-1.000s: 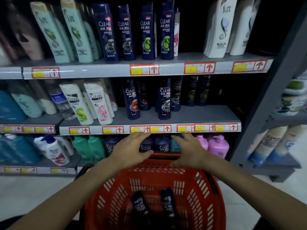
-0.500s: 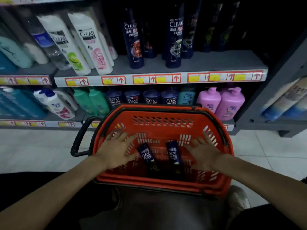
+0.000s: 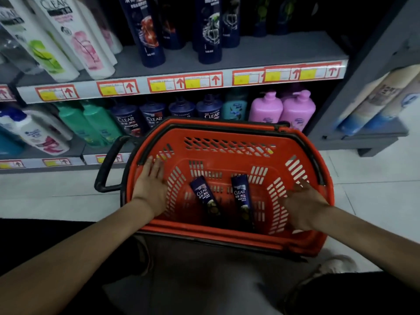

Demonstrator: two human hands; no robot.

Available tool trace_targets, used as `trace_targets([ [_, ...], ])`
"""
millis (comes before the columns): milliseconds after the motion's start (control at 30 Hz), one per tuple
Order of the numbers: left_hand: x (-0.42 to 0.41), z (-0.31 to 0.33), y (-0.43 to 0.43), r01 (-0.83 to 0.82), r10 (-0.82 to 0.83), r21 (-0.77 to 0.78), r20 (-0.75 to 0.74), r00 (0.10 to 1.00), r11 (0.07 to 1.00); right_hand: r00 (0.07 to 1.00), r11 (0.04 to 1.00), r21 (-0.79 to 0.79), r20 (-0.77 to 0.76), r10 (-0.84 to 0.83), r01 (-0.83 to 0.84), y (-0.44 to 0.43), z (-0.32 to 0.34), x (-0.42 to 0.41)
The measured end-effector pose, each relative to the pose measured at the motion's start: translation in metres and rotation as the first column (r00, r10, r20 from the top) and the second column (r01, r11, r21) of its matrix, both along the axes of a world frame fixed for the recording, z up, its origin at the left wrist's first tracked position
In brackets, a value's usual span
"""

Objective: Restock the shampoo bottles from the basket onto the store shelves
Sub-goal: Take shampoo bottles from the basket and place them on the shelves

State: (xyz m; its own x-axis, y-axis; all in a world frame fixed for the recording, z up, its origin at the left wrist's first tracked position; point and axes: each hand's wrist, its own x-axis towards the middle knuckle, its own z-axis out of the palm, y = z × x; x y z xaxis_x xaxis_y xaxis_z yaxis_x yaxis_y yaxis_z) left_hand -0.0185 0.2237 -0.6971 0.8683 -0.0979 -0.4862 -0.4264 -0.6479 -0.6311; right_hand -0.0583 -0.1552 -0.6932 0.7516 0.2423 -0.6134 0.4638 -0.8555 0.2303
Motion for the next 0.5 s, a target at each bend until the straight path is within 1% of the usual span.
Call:
trace_targets([
  [100, 0.009, -0.004, -0.027, 0.049, -0.049, -0.012, 0.014, 0.999, 0.999, 0.998, 0.998, -0.022, -0.020, -0.053, 0.052, -0.023, 0.009, -0.010],
  [233, 0.015, -0.008, -0.069, 0.111, -0.111, -0.015, 0.014, 0.994, 0.994, 0.993, 0.992, -0.025, -0.002, -0.120, 0.120, -0.060, 0.008, -0.023],
  [400, 0.023, -0.007, -0.114, 0.200, -0.199, -0.015, 0.030, 0.979, 0.980, 0.968, 0.969, -0.011, 0.039, -0.247, 0.247, -0.100, -0.003, -0.039],
  [500, 0.030, -0.008, -0.137, 0.214, -0.214, -0.005, 0.029, 0.977, 0.977, 0.959, 0.960, -0.009, 0.057, -0.278, 0.279, -0.115, -0.010, -0.046],
])
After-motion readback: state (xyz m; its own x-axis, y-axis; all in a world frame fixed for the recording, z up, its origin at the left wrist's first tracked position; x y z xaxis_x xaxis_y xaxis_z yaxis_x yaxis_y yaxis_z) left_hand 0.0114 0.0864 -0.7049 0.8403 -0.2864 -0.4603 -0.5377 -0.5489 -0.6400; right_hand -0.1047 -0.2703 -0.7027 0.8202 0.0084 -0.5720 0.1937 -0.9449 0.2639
